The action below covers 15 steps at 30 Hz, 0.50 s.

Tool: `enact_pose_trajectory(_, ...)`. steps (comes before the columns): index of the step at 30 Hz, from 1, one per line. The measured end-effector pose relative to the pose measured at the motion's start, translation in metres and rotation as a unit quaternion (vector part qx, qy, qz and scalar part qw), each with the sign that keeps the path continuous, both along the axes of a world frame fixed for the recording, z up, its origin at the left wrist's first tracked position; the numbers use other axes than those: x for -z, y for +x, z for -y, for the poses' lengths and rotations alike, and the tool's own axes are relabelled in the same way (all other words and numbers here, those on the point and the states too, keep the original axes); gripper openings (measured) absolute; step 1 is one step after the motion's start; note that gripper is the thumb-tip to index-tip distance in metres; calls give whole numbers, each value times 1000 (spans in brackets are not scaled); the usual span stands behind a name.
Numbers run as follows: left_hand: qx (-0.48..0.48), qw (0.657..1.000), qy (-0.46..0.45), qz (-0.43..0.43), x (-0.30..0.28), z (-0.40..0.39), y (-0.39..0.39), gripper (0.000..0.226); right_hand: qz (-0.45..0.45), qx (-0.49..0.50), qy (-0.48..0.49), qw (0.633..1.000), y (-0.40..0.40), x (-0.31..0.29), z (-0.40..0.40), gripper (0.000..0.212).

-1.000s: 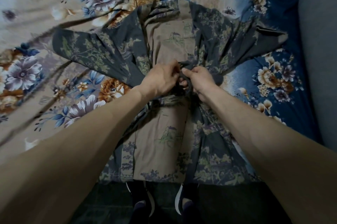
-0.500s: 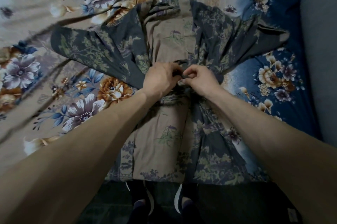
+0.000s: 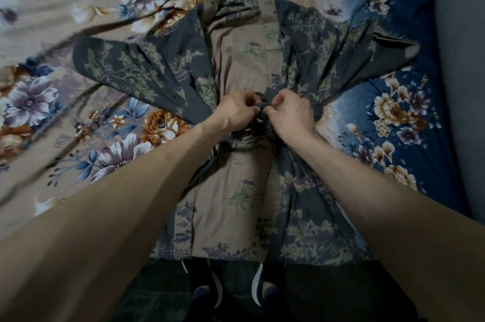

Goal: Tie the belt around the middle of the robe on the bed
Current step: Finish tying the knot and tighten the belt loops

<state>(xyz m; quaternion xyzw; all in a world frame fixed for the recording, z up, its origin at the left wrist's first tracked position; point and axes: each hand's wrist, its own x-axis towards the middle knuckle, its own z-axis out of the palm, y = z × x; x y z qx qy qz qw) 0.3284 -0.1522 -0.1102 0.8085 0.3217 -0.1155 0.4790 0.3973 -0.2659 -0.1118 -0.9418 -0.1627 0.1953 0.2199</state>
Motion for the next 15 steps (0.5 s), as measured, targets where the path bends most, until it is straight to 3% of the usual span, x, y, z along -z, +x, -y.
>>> enact_pose_trajectory(3, -48, 996, -70, -12, 1, 3, 3, 17, -37, 77, 33, 996, -5, 0, -2, 11)
enact_pose_trajectory(5, -69, 993, -93, -16, 2, 5, 2, 25, -47, 64, 62, 995, -11, 0, -4, 4)
enact_pose_trajectory(9, -126, 980, -156, -11, 7, 3, -3, 25, -97, 23, 93, 991, -18, 2, 0, 9)
enact_pose_trajectory(15, -66, 995, -66, 36, 14, -6, -14, 6, -180, -44, 69, 980, -6, 7, 7, 19)
